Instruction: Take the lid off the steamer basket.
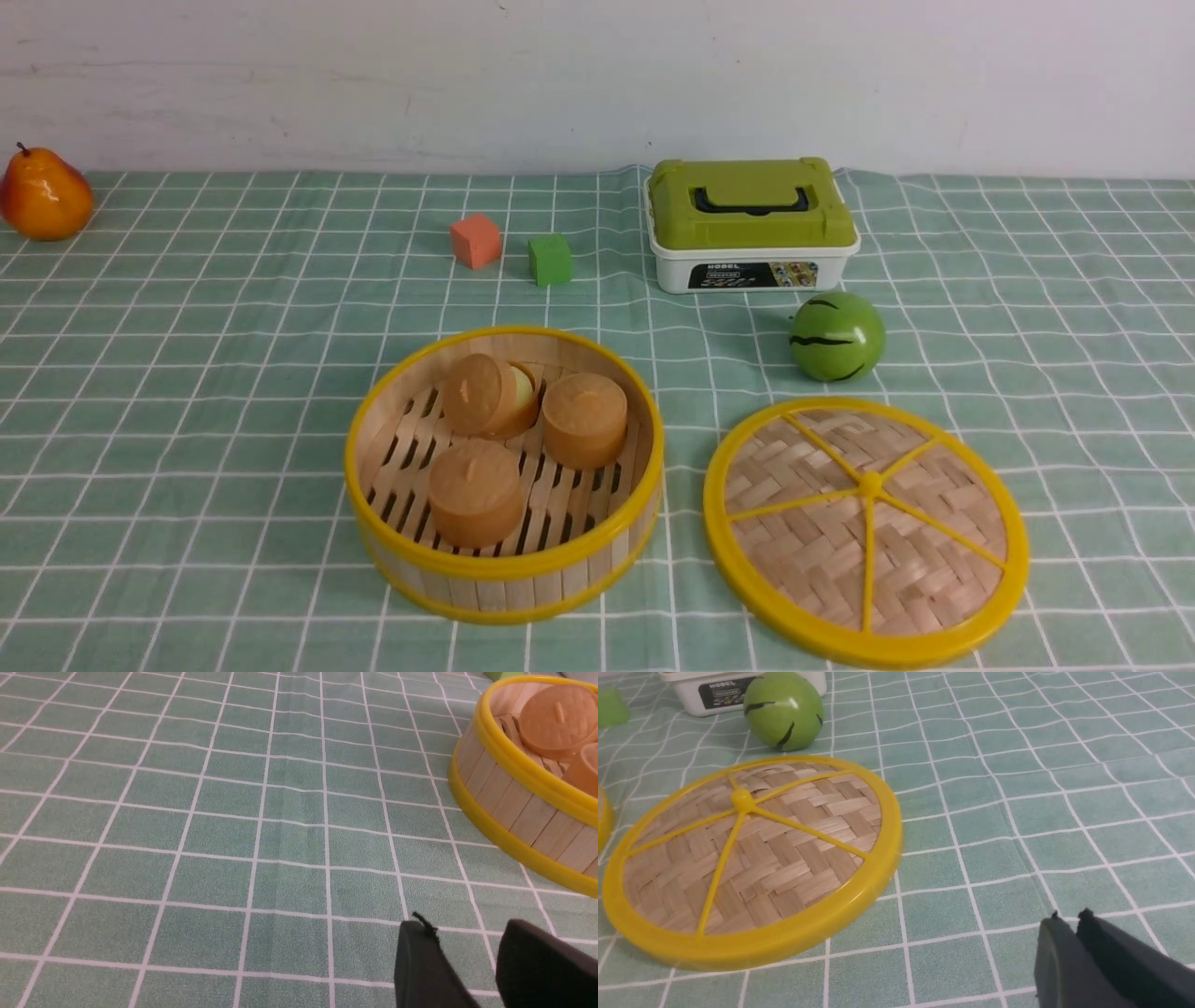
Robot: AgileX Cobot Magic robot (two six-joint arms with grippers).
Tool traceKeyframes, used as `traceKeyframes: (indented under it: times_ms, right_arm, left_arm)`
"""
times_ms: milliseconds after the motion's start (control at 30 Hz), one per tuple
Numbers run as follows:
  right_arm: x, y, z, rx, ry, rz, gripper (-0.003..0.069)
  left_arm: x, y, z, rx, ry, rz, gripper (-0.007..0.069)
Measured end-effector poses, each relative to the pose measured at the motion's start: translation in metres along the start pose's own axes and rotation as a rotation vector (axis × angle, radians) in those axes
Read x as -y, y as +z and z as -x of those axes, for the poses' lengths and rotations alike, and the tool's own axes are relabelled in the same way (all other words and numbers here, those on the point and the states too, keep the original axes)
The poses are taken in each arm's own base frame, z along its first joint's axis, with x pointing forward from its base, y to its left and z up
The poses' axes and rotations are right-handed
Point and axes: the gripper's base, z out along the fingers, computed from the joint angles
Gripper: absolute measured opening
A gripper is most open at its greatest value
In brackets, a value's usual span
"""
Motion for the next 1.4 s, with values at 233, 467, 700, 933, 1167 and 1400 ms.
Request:
traceKeyframes:
  times_ms: [233,467,700,933,1167,1400]
  right_arm:
    - [-0.0016,0.0,-0.0003,-0.005,-0.012,0.029,0.0034]
    - [-0.0018,0.0,-0.0003,-0.006,-0.012,0.032,0.0045]
    - [-0.0018,0.0,-0.0003,-0.006,-0.012,0.032,0.0048]
    - [-0.0018,0.0,-0.0003,-0.006,-0.012,0.032,0.0056]
    - [-0.0018,0.0,-0.0003,-0.006,-0.012,0.032,0.0057]
    - [-0.0018,0.0,-0.0003,-0.006,-0.012,0.032,0.0064]
  left_arm:
    - [0.0,0.0,0.0,0.0,0.0,0.0,0.0239]
    - [0.0,0.0,0.0,0.0,0.0,0.0,0.0239]
    - [0.0,0.0,0.0,0.0,0.0,0.0,0.0239]
    - [0.0,0.0,0.0,0.0,0.0,0.0,0.0239]
    - [0.0,0.0,0.0,0.0,0.0,0.0,0.0239]
    - [0.0,0.0,0.0,0.0,0.0,0.0,0.0239]
